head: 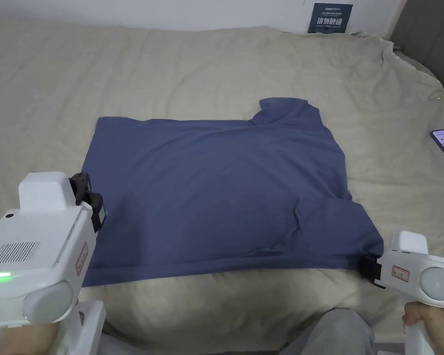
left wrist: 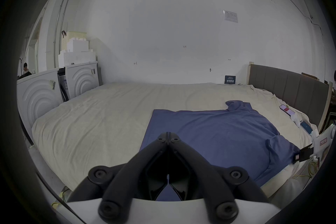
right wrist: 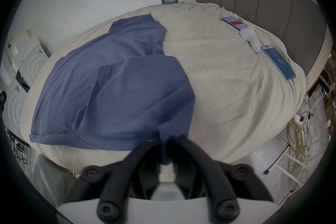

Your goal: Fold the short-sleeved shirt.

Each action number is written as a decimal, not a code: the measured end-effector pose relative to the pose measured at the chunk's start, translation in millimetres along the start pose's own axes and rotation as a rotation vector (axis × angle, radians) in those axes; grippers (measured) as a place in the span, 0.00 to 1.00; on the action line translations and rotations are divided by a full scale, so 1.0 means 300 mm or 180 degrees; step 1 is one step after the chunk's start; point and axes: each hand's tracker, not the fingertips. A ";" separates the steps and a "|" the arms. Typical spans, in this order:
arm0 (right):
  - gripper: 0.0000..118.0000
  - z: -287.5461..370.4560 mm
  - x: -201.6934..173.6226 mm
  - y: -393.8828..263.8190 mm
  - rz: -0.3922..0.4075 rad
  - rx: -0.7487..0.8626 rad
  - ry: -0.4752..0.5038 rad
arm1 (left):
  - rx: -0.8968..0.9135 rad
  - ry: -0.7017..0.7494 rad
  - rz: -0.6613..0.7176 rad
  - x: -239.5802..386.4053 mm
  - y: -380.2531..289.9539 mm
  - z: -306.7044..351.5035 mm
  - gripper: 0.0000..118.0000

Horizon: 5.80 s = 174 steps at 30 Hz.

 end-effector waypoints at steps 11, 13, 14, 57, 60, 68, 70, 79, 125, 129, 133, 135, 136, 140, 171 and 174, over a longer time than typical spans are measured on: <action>0.04 0.035 0.008 0.021 0.0115 -0.0013 0.0069 | -0.0632 0.0063 0.0097 -0.102 0.010 -0.062 0.53; 0.04 0.036 0.006 0.021 0.0152 -0.0011 0.0057 | -0.0725 0.0095 0.0053 -0.131 0.002 -0.070 0.73; 0.04 0.036 0.006 0.021 0.0157 -0.0015 0.0056 | -0.0738 0.0110 0.0033 -0.144 -0.002 -0.066 0.83; 0.04 0.080 0.011 0.075 -0.0010 0.0058 0.0139 | -0.1383 -0.0010 0.0420 -0.309 -0.105 -0.104 0.00; 0.04 0.124 0.021 0.123 -0.0045 0.0183 0.0238 | -0.1214 0.0004 0.0411 -0.301 -0.035 -0.102 0.00; 0.04 0.189 -0.054 0.358 0.0187 0.0473 0.0231 | -0.0954 0.0168 0.0432 -0.258 0.123 -0.258 0.00; 0.04 0.169 -0.086 0.426 0.0274 0.0474 0.0187 | -0.0928 0.0214 0.0383 -0.237 0.153 -0.321 0.00; 0.04 -0.088 -0.178 0.660 0.0310 0.0172 -0.0017 | -0.1115 0.0411 0.0133 -0.177 0.179 -0.654 0.00; 0.94 0.400 -0.247 0.315 0.0339 0.1892 0.0137 | 0.0148 0.0232 -0.0098 -0.088 0.217 -0.199 0.81; 0.88 0.410 -0.248 0.229 0.0336 0.1979 0.0174 | 0.0136 0.0131 0.0019 -0.093 0.172 -0.123 0.63; 0.42 0.427 -0.252 0.184 0.0315 0.1986 0.0220 | 0.0146 0.0129 -0.0044 -0.079 0.136 -0.082 0.15; 0.11 0.437 -0.255 0.166 0.0314 0.2012 0.0201 | 0.0160 0.0123 -0.0018 -0.074 0.134 -0.062 0.05; 0.03 0.440 -0.252 0.162 0.0285 0.2022 0.0213 | 0.0163 0.0069 0.0025 -0.074 0.133 -0.053 0.00; 0.00 0.459 -0.246 0.147 0.0228 0.2045 0.0259 | 0.0168 0.0010 -0.0005 -0.053 0.120 -0.036 0.00; 0.76 0.025 -0.160 0.610 0.0260 0.0085 0.0079 | -0.0079 -0.0063 -0.0011 0.028 0.094 -0.157 0.00; 0.82 -0.081 -0.154 0.616 0.0334 -0.0276 -0.0054 | -0.0146 -0.0078 0.0015 0.034 0.091 -0.190 0.00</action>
